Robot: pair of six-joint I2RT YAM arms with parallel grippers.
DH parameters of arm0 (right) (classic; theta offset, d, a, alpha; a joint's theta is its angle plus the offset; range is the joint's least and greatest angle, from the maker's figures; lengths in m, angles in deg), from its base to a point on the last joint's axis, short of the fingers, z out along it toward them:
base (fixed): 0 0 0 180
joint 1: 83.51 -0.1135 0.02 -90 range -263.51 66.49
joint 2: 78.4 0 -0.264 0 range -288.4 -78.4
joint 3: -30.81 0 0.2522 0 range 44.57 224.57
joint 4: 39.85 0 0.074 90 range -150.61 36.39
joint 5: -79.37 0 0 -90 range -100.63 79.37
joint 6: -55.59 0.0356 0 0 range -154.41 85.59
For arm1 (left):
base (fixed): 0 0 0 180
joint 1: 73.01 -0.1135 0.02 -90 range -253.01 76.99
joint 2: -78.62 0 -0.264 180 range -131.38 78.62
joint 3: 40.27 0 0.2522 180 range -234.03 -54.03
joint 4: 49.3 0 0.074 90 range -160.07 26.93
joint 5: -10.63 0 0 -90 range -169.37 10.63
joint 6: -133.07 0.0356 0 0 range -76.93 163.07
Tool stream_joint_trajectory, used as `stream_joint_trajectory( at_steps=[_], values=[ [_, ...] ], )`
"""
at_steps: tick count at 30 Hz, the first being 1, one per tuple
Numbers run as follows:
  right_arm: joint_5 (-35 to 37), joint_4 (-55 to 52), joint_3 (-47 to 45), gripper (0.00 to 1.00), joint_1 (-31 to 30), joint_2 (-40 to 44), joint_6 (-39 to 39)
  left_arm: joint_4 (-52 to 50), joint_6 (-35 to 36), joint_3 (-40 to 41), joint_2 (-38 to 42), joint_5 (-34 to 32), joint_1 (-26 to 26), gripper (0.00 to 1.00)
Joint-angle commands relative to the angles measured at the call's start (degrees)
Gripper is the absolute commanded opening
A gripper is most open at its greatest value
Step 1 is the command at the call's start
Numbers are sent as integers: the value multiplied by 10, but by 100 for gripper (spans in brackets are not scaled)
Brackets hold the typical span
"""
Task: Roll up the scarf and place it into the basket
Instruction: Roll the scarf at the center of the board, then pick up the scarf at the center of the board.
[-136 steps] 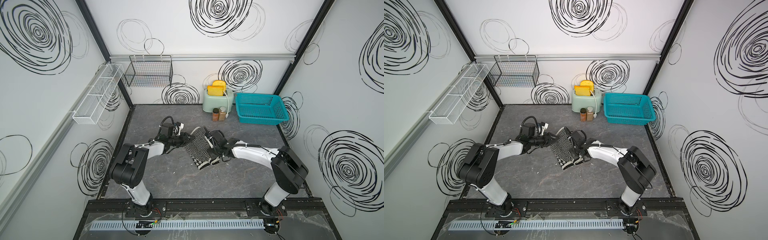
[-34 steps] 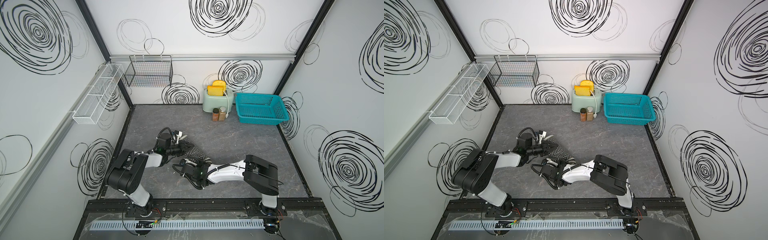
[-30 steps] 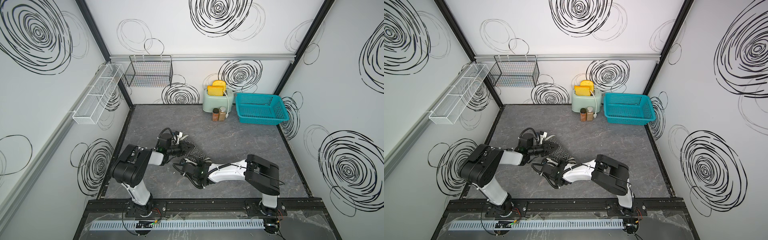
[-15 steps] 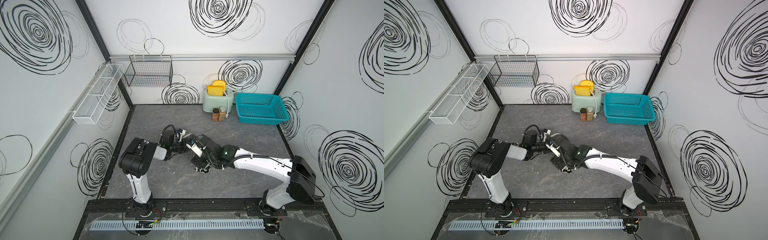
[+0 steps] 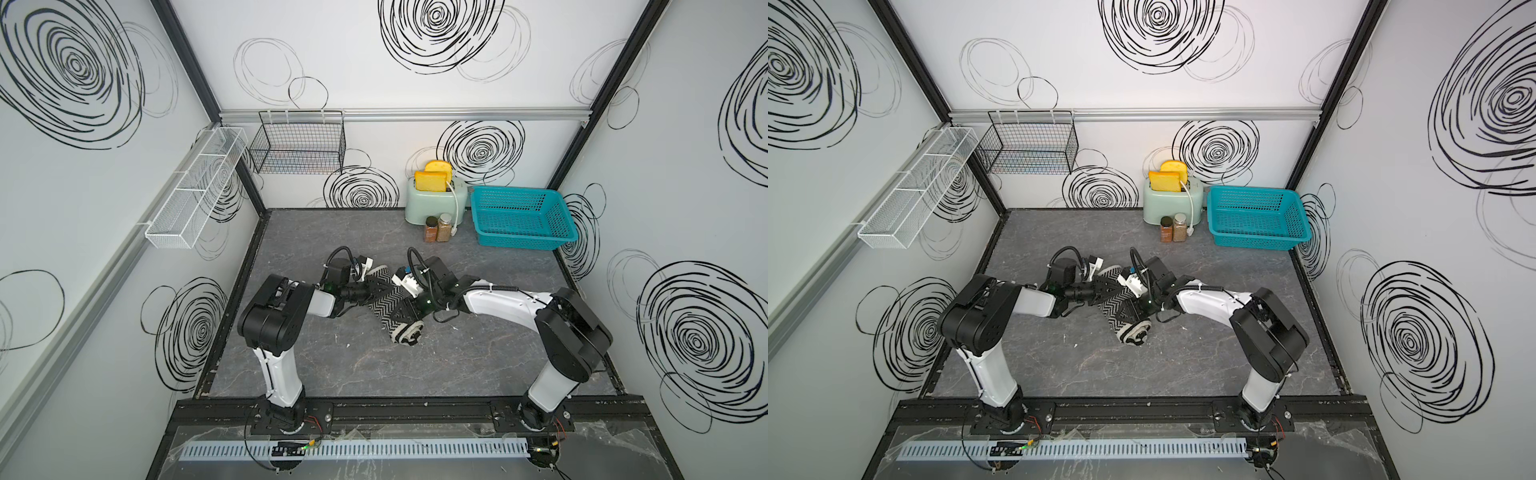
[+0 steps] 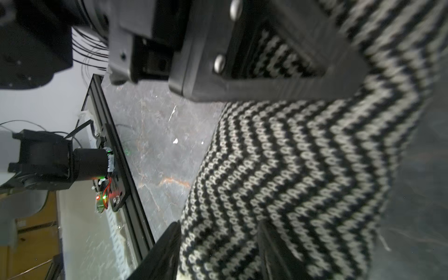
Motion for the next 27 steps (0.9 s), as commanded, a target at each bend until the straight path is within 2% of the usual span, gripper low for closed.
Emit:
stream_joint_trajectory(
  at_steps=[1, 4, 7, 9, 11, 14, 16, 17, 22, 27],
  values=[
    [-51, 57, -43, 54, 6, -15, 31, -18, 4, -9, -12, -22, 4, 28],
    [-22, 56, -72, 54, 25, -19, 34, -31, 0, -14, 14, -22, 1, 40],
    [-22, 60, -86, 55, 44, -20, 43, -148, 57, -40, 76, -50, -5, 60],
    [-28, 64, -88, 55, 48, -22, 49, -248, 111, -58, 133, -86, -5, 78],
    [-33, 66, -85, 55, 49, -26, 52, -317, 146, -58, 185, -107, -8, 88],
    [-40, 71, -82, 55, 50, -39, 59, -378, 164, -16, 251, -121, -15, 92],
    [-42, 77, -82, 55, 50, -44, 64, -371, 154, 25, 280, -119, -18, 98],
    [-43, 79, -84, 55, 50, -45, 68, -358, 147, 46, 286, -118, -17, 98],
    [-39, 85, -91, 55, 50, -47, 76, -270, 111, 95, 256, -113, -17, 98],
    [-32, 85, -94, 55, 50, -49, 82, -235, 108, 83, 206, -124, 1, 98]
  ],
)
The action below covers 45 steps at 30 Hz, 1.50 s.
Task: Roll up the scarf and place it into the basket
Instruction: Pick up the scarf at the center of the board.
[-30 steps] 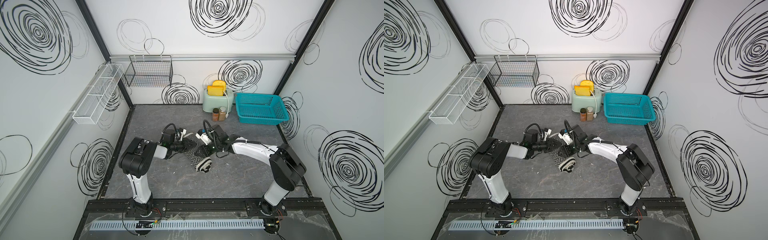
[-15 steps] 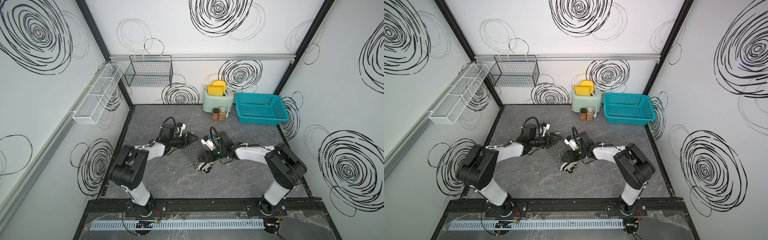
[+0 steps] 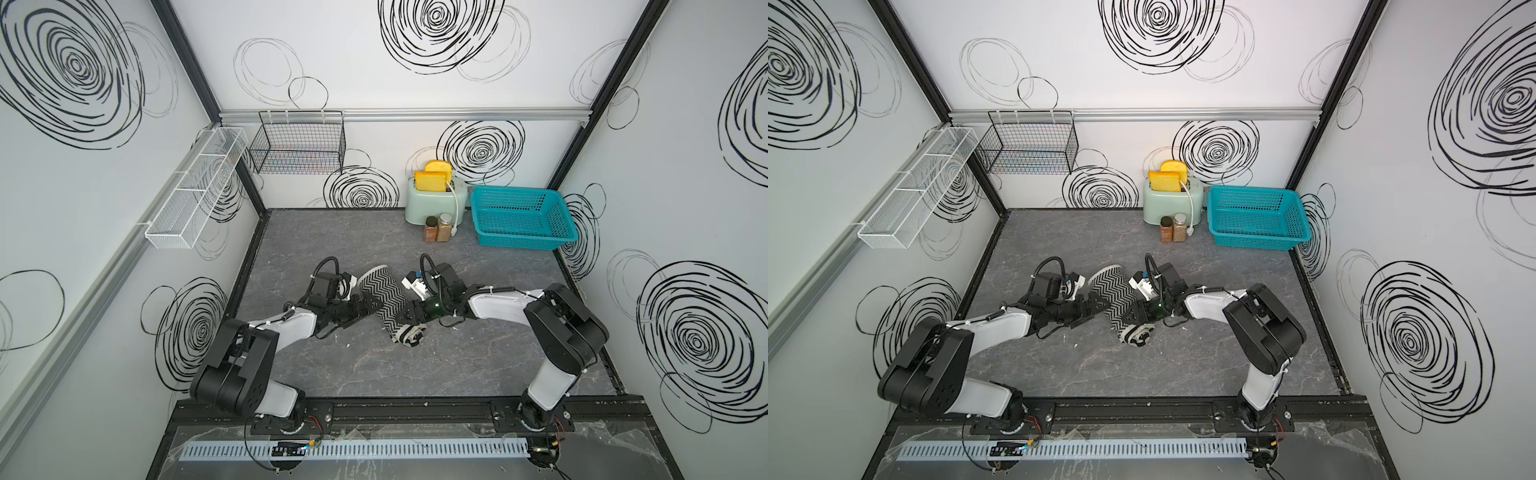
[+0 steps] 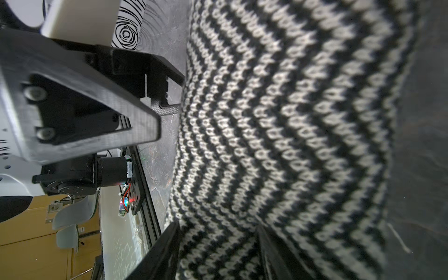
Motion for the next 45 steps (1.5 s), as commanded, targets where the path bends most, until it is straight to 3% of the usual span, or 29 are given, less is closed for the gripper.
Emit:
stream_joint_trajectory(
  at_steps=[1, 10, 17, 20, 26, 32, 40, 45],
  values=[
    [31, -32, -22, 55, 2, -26, 13, 56, -7, -18, -25, -16, 14, 98],
    [28, -55, 2, 58, 8, -37, -7, 70, -30, -41, -98, -68, 55, 99],
    [14, -53, -3, 59, 16, -46, -11, 39, -29, -69, -148, -108, 79, 85],
    [29, -126, 31, 62, 19, -28, -43, 26, -24, -75, -158, -115, 81, 81],
    [74, -232, 102, 69, 74, 27, -87, 8, -12, -86, -160, -116, 80, 81],
    [65, -208, 132, 69, 116, -45, -119, 11, -11, -89, -169, -106, 78, 80],
    [-68, -112, 148, 78, 128, -119, -108, 47, -19, -63, -174, -79, 68, 62],
    [-160, -28, 129, 82, 126, -134, -60, 66, -23, -53, -184, -64, 63, 61]
  ],
)
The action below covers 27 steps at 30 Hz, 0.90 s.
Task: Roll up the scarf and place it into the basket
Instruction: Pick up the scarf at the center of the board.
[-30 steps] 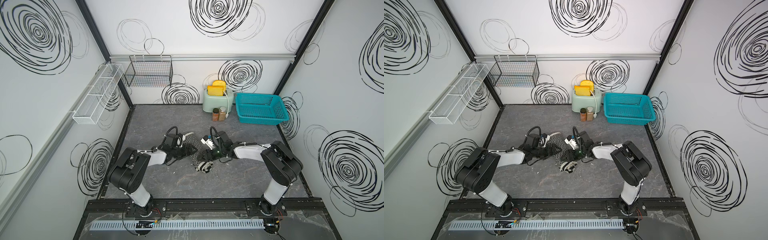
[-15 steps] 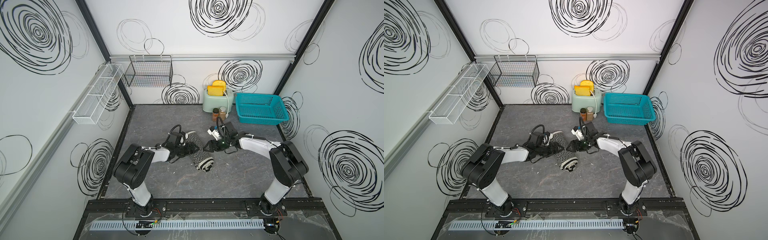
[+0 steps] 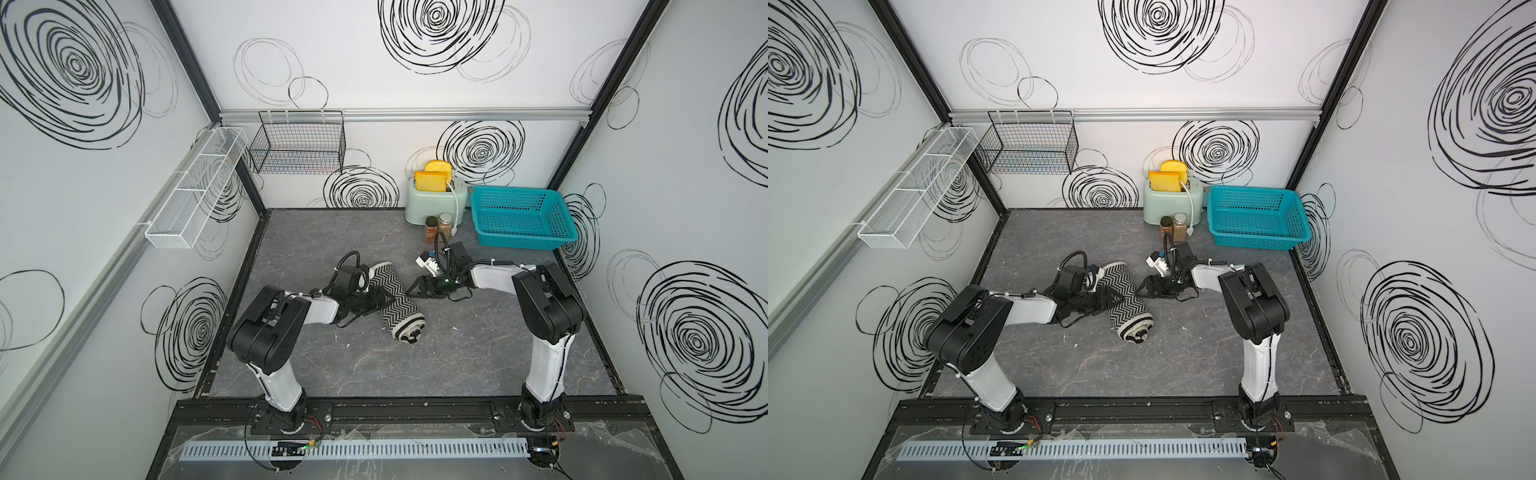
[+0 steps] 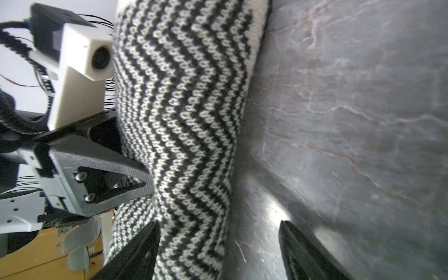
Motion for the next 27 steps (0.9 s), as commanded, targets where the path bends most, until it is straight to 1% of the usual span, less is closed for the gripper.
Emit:
stream_joint_trajectory(
  at_steps=[1, 4, 8, 12, 17, 22, 27],
  values=[
    [-98, 78, -17, 83, -3, -8, 33, -51, -2, 24, -34, -10, -3, 61],
    [-116, 89, -18, 84, -20, -15, 40, -45, -1, 24, -39, -5, -3, 60],
    [-133, 118, -29, 84, -36, -30, 61, -23, -14, 25, -47, 8, -4, 57],
    [-125, 112, -31, 84, -49, -42, 59, 16, -39, 36, -55, 24, -5, 56],
    [-87, 80, -19, 84, -68, -55, 42, 70, -76, 56, -63, 42, -8, 54],
    [-36, 53, 0, 81, -80, -74, 41, 77, -82, 61, -63, 48, -7, 53],
    [16, 10, 23, 70, -93, -92, 27, 99, -98, 70, -61, 55, -8, 53]
  ],
)
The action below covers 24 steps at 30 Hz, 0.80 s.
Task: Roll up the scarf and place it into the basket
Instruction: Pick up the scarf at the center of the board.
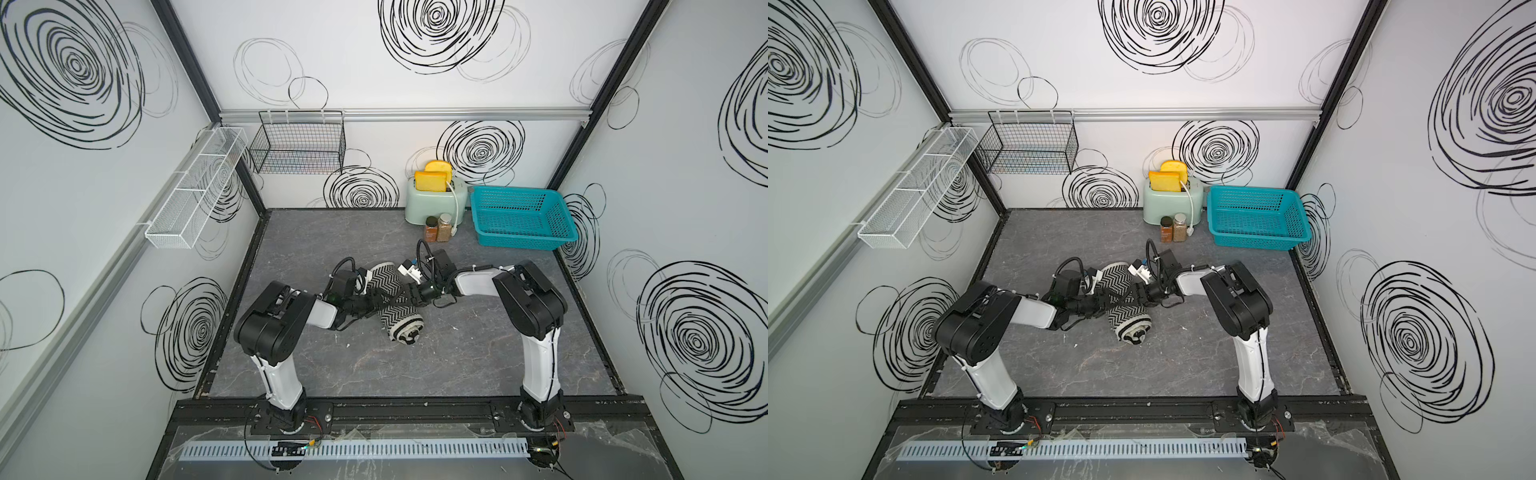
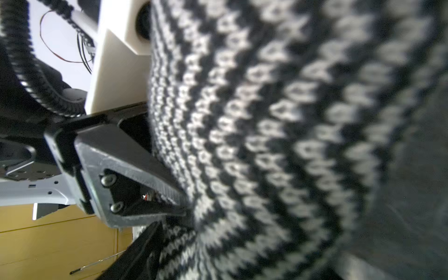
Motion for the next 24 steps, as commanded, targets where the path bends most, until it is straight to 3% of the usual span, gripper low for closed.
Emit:
stream_joint_trajectory(
  at_steps=[1, 13, 18, 24],
  values=[
    [70, -63, 8, 67, -28, -40, -17, -39, -27, 27, -26, -2, 4, 53],
    [91, -66, -3, 0, -45, -40, -17, -27, -43, 24, -19, 4, 6, 54],
    [82, -56, -7, 0, -37, -11, -10, -41, -40, 18, -4, 4, 7, 59],
    [87, -43, -37, 0, 14, 83, 22, -205, 49, -60, 76, -31, -4, 83]
  ],
)
